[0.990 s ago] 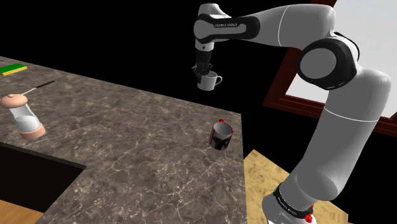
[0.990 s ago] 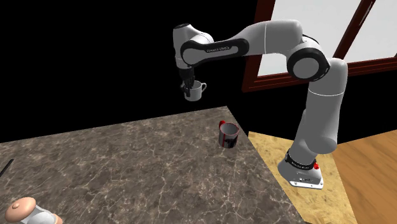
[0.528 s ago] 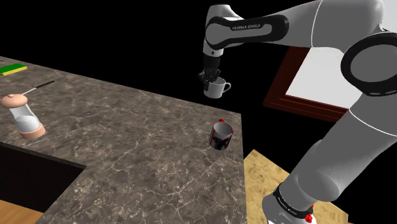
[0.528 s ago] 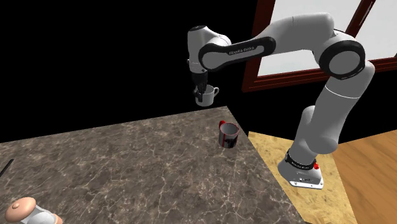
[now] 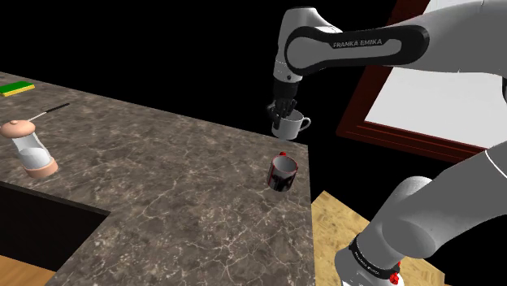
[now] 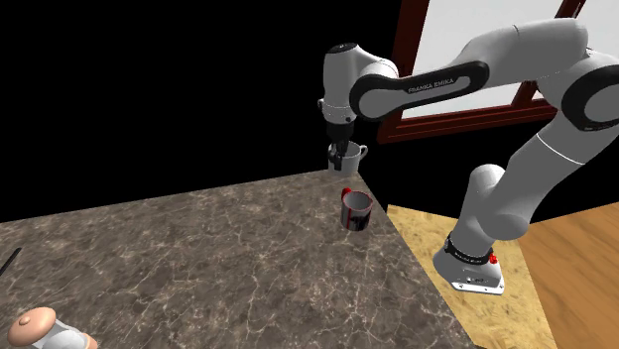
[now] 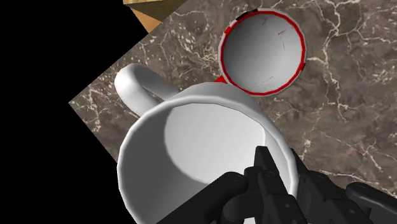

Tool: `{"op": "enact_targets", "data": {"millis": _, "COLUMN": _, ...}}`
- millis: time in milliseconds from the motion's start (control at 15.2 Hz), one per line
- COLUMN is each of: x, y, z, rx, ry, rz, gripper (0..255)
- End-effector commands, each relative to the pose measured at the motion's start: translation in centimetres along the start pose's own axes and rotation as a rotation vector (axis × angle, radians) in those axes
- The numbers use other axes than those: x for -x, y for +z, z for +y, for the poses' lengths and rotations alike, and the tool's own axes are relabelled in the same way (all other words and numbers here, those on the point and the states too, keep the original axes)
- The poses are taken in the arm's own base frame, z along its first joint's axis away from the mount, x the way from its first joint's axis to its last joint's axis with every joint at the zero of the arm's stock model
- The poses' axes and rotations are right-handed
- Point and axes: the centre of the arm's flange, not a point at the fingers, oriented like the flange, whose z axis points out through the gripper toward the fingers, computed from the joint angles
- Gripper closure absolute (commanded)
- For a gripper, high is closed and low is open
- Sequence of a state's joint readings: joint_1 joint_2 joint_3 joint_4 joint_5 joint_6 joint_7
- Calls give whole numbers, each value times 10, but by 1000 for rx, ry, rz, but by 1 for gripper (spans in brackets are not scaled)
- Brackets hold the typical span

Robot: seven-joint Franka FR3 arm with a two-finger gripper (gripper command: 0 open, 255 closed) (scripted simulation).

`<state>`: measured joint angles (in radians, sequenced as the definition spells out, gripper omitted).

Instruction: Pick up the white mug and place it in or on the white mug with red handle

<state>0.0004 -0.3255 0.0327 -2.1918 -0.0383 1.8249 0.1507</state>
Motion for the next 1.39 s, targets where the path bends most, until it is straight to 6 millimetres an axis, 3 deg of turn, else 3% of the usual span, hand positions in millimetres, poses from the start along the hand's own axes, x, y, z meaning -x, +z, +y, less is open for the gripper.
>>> {"op": "enact_targets", "data": {"millis": 0, "x": 26, "y": -1, "z": -6, "rx": 0, "ry": 0, "rz": 0, "gripper": 255}}
{"op": "enact_targets", "data": {"millis": 264, "x": 72, "y": -2, "z": -20, "rx": 0, "ry": 0, "rz": 0, "gripper": 255}}
{"op": "enact_targets", "data": {"millis": 1320, "x": 69, "y": 79, "z": -24, "rx": 0, "ry": 0, "rz": 0, "gripper": 255}}
